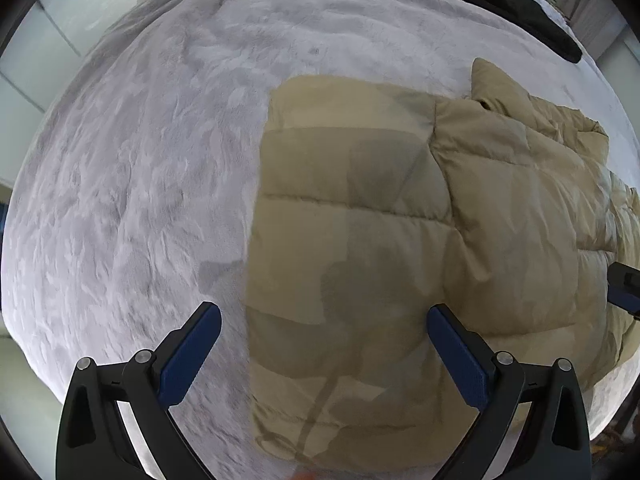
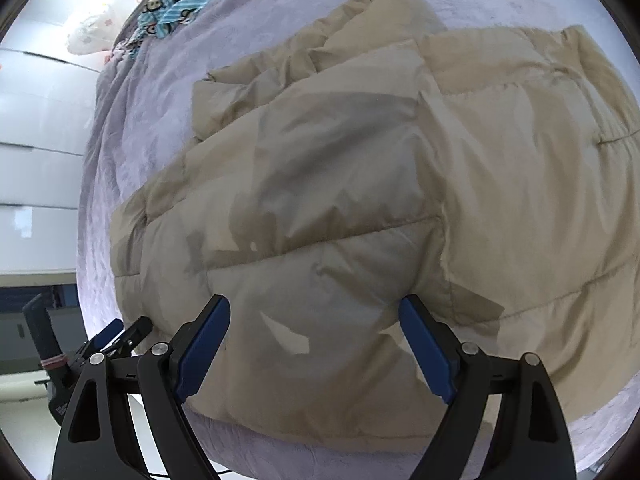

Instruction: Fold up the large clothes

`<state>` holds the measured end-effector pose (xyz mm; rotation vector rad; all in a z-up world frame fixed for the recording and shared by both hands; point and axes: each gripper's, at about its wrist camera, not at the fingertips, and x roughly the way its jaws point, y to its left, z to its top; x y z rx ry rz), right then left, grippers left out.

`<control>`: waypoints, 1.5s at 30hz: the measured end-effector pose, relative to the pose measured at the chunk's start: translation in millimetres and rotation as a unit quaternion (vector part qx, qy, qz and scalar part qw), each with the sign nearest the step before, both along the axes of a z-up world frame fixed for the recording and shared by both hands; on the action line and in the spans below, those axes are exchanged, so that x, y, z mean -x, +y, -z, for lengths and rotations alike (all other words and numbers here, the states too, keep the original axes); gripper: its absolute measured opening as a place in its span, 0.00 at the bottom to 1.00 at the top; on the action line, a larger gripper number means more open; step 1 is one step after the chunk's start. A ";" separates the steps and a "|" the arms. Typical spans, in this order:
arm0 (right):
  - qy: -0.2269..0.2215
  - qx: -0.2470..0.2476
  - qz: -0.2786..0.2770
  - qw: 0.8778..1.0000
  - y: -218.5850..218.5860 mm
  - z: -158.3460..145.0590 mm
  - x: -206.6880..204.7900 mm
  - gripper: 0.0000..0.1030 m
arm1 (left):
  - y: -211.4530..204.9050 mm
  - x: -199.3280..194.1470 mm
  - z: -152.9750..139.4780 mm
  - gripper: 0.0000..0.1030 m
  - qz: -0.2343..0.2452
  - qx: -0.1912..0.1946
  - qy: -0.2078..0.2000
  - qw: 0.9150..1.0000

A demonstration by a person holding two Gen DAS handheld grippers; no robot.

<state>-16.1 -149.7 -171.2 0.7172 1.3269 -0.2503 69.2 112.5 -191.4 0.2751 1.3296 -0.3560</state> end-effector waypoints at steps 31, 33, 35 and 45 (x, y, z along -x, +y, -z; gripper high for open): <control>-0.004 0.022 -0.020 1.000 -1.0 -16.5 -0.4 0.87 | -10.6 -56.0 48.8 0.23 0.151 0.267 0.232 0.923; -0.021 0.036 -0.012 0.999 -6.6 -22.9 4.8 0.63 | -9.5 -53.8 36.2 0.23 0.144 0.267 0.227 0.925; -0.027 0.034 0.001 0.999 -14.3 -19.7 6.9 0.14 | -11.7 -49.4 20.1 0.23 0.144 0.263 0.217 0.929; -0.066 -0.040 0.014 0.997 -41.5 43.5 -18.5 0.06 | -85.0 3.3 -96.8 0.23 0.169 0.226 0.164 0.945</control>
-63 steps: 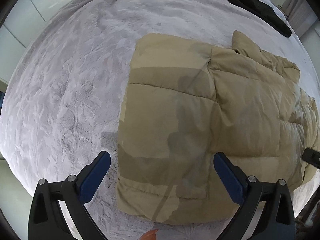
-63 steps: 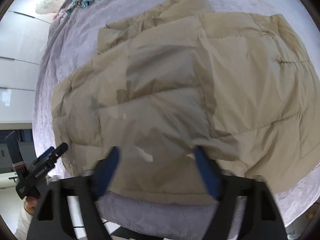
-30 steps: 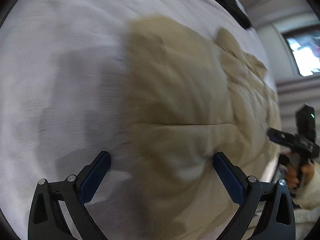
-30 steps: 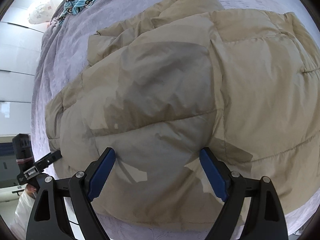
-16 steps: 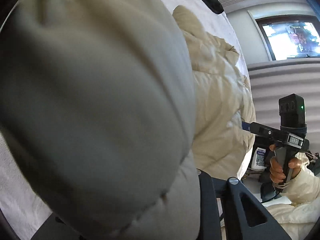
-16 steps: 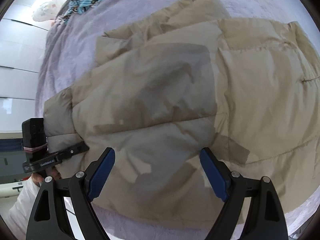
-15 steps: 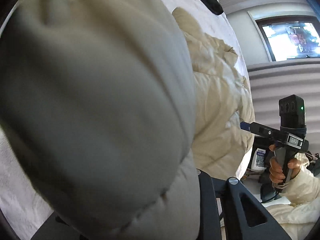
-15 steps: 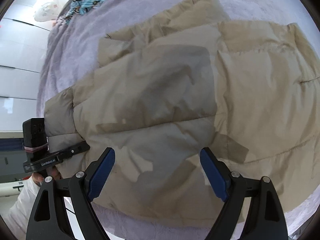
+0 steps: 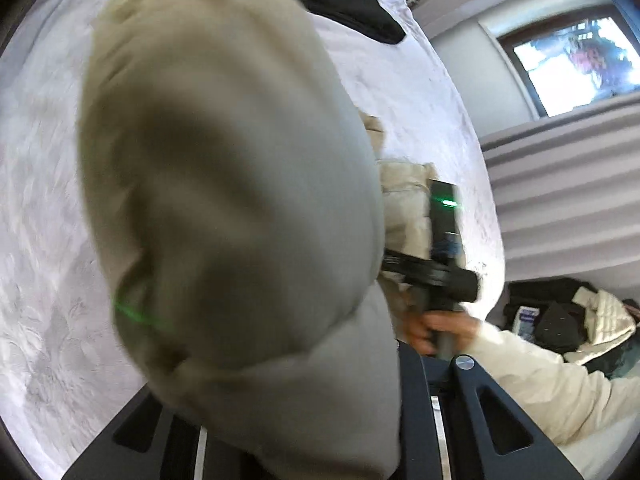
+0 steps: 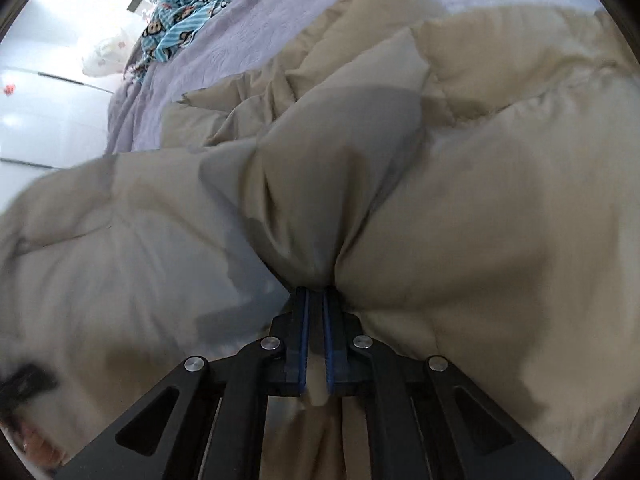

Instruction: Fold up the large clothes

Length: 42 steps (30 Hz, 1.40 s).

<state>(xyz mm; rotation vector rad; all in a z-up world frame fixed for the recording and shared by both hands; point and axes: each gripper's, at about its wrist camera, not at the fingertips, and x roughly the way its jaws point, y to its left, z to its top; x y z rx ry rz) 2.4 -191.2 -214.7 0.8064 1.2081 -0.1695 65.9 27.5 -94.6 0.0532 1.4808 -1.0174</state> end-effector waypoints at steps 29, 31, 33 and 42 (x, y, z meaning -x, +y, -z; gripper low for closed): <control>-0.027 -0.033 0.158 0.986 -72.5 -69.2 205.1 0.26 | -220.1 89.6 63.3 0.75 0.164 0.037 0.111 0.980; -0.048 -0.021 0.162 0.985 -65.2 -88.3 218.0 0.73 | -234.4 96.2 65.5 0.75 0.164 0.031 0.096 0.981; -0.082 -0.021 0.161 0.983 -60.4 -108.1 229.3 0.83 | -238.0 103.2 63.0 0.75 0.172 0.023 0.074 0.982; -0.094 -0.049 0.156 0.982 -52.4 -104.3 185.0 0.26 | -258.8 105.8 12.7 0.75 0.166 0.037 -0.075 0.983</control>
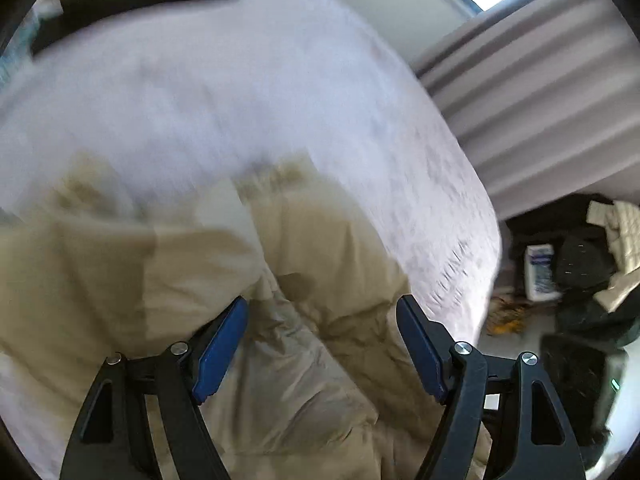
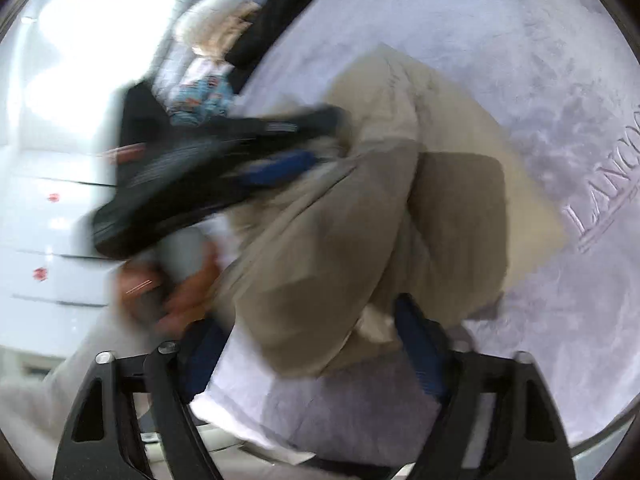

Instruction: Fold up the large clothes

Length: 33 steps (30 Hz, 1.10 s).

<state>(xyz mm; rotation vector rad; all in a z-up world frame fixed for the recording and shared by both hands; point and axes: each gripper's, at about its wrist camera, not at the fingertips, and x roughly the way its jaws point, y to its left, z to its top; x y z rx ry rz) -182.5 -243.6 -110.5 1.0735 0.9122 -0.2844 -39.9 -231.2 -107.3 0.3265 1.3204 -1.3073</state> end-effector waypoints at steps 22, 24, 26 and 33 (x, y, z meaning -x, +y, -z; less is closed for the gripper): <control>0.098 0.043 0.054 0.993 -75.7 47.8 89.1 0.13 | -73.2 -10.1 68.3 0.75 -0.139 -0.073 -0.241 0.958; 0.084 0.017 0.058 0.995 -85.6 40.2 97.9 0.19 | -71.6 -13.6 69.7 0.75 -0.143 -0.075 -0.242 0.957; 0.067 0.039 0.048 0.996 -91.4 10.4 104.8 0.28 | -66.9 -19.5 72.3 0.75 -0.150 -0.075 -0.234 0.958; -0.058 0.038 -0.007 0.998 -128.7 -55.4 67.2 0.65 | -64.1 -23.5 72.6 0.75 -0.162 -0.071 -0.221 0.959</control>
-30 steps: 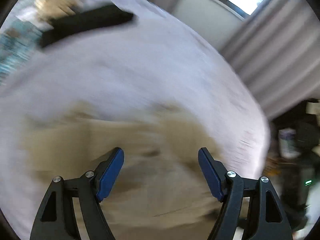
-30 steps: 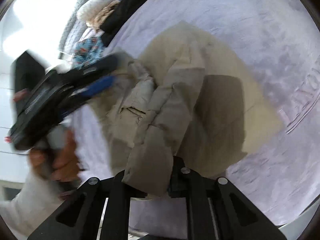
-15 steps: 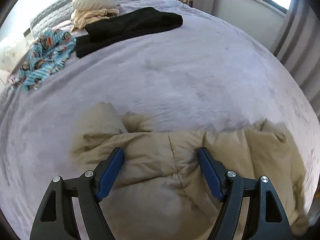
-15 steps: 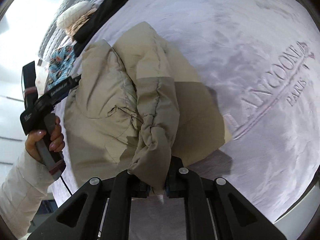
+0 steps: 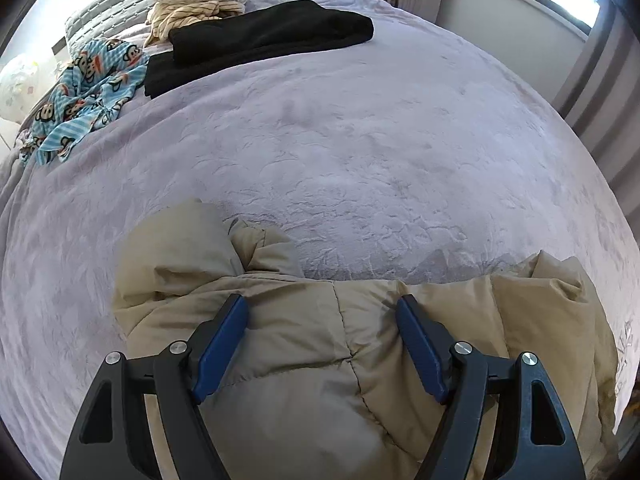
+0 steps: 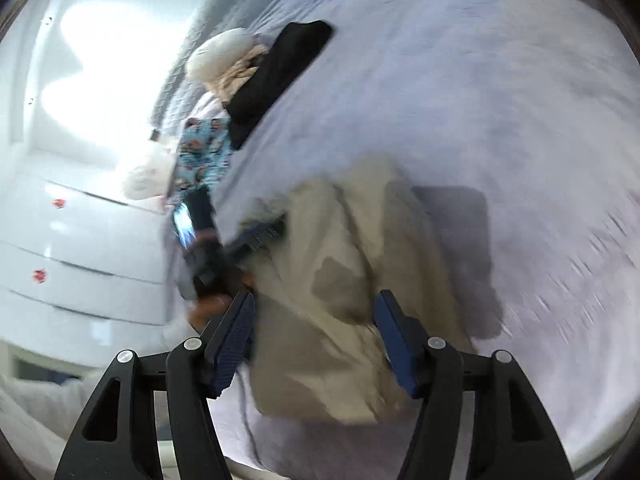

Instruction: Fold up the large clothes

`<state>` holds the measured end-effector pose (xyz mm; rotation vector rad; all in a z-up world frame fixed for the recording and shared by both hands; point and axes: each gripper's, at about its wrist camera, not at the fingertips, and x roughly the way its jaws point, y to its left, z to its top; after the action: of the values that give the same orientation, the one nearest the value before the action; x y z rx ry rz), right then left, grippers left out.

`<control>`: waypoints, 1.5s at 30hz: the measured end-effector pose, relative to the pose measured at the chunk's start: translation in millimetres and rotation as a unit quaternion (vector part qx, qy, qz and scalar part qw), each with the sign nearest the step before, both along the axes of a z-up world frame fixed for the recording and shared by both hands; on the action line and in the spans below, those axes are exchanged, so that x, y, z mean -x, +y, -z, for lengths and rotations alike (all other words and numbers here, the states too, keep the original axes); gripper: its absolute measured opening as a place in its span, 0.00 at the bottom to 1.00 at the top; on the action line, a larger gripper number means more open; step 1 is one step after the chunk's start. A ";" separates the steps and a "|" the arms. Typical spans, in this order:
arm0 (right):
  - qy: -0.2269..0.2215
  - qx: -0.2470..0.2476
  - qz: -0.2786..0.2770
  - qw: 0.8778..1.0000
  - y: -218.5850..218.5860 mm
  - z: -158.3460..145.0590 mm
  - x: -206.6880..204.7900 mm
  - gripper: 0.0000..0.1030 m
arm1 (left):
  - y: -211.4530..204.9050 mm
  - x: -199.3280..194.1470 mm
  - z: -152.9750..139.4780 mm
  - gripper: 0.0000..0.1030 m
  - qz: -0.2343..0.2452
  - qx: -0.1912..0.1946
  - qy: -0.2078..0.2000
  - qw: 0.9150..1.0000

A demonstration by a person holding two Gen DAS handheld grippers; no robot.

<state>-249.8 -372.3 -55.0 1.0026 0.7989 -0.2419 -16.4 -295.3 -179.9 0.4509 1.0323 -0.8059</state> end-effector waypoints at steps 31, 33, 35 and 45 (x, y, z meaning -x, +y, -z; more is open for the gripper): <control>0.114 -0.026 -0.055 0.992 -50.1 128.8 -84.3 0.03 | 137.6 65.3 -23.6 0.77 -0.083 -0.038 0.066 0.994; 0.121 -0.017 -0.071 0.990 -45.4 115.0 -86.3 0.08 | 143.0 72.6 -18.4 0.77 -0.103 -0.038 0.060 0.992; 0.128 0.007 -0.091 0.988 -36.4 93.2 -83.3 0.08 | 145.8 73.4 -17.1 0.77 -0.119 -0.034 0.066 0.990; 0.156 0.066 -0.200 0.965 43.6 64.4 -28.3 0.08 | 157.7 77.0 -20.7 0.77 -0.128 -0.020 0.072 0.989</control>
<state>-221.5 -328.6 -119.5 0.6660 1.2368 -0.1024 -93.4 -137.6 -159.2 0.2884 1.2153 -0.5950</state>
